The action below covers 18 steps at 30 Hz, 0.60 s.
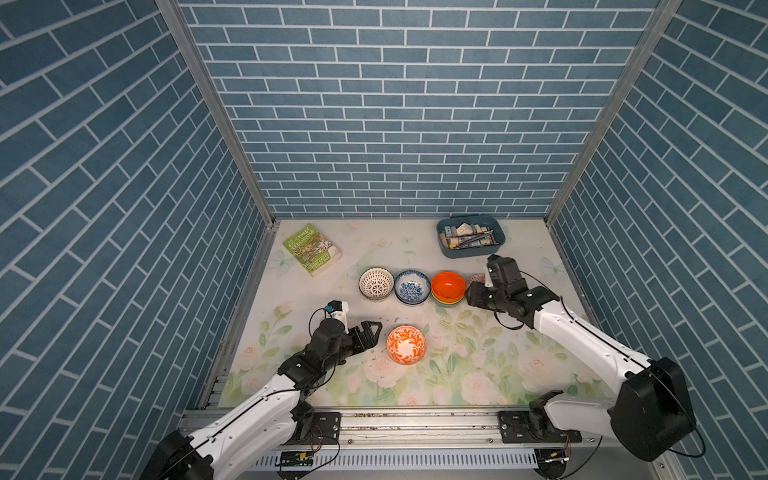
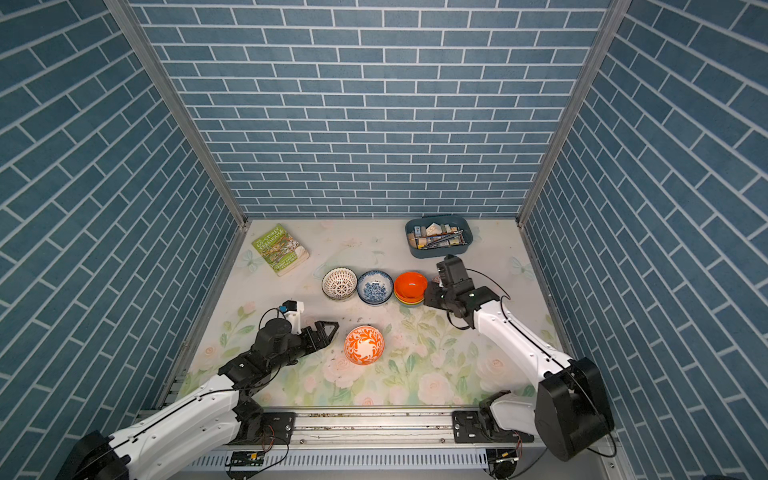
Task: Stack the bowls
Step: Pick up the bowl from the center of the board.
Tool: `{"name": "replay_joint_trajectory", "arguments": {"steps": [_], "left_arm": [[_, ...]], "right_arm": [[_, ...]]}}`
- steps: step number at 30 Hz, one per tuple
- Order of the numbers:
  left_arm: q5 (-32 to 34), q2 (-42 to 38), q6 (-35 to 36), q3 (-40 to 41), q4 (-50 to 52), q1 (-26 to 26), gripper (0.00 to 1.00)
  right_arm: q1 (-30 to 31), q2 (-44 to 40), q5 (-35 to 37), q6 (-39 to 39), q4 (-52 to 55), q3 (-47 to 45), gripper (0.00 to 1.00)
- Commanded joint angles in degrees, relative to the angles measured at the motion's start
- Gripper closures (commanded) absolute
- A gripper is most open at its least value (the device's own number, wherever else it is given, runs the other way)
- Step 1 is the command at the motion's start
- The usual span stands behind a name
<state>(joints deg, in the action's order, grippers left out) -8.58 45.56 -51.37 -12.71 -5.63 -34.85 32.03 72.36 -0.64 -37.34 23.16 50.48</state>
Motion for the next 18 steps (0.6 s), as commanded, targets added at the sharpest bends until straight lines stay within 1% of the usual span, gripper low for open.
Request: {"name": "replay_joint_trajectory", "arguments": {"steps": [1, 3, 5, 8, 10, 12, 14, 18], "left_arm": [[-0.2, -1.3, 0.0, 3.6, 3.1, -2.2, 0.08], [0.1, -4.5, -1.4, 5.7, 3.2, -2.7, 0.07], [1.0, -8.1, -1.2, 4.8, 6.0, -2.8, 0.05], [-0.3, -11.6, -2.2, 6.2, 5.2, -3.0, 0.04], [-0.7, -11.9, -3.3, 7.6, 4.6, -3.1, 0.04], [-0.3, -12.0, -3.1, 7.1, 5.5, -3.2, 0.04], [-0.3, -12.1, -3.6, 6.8, 5.4, -3.3, 0.03], [0.1, -12.2, -6.6, 8.3, 2.7, -4.8, 0.02]], "right_arm": [[7.8, -0.6, 4.5, -7.6, 1.8, -1.5, 0.48], [12.9, 1.1, 6.0, -9.9, 1.4, -0.6, 0.48], [17.2, 3.6, 7.7, -12.1, 1.4, 1.1, 0.49], [23.2, 8.3, 8.8, -14.4, 0.2, 3.5, 0.49], [25.7, 11.7, 9.6, -15.0, 0.7, 5.3, 0.49], [28.0, 14.8, 10.4, -15.4, 1.6, 7.0, 0.49], [29.5, 17.8, 10.8, -15.7, 2.4, 8.6, 0.50], [31.2, 20.7, 11.4, -16.5, 2.7, 9.8, 0.51]]}}
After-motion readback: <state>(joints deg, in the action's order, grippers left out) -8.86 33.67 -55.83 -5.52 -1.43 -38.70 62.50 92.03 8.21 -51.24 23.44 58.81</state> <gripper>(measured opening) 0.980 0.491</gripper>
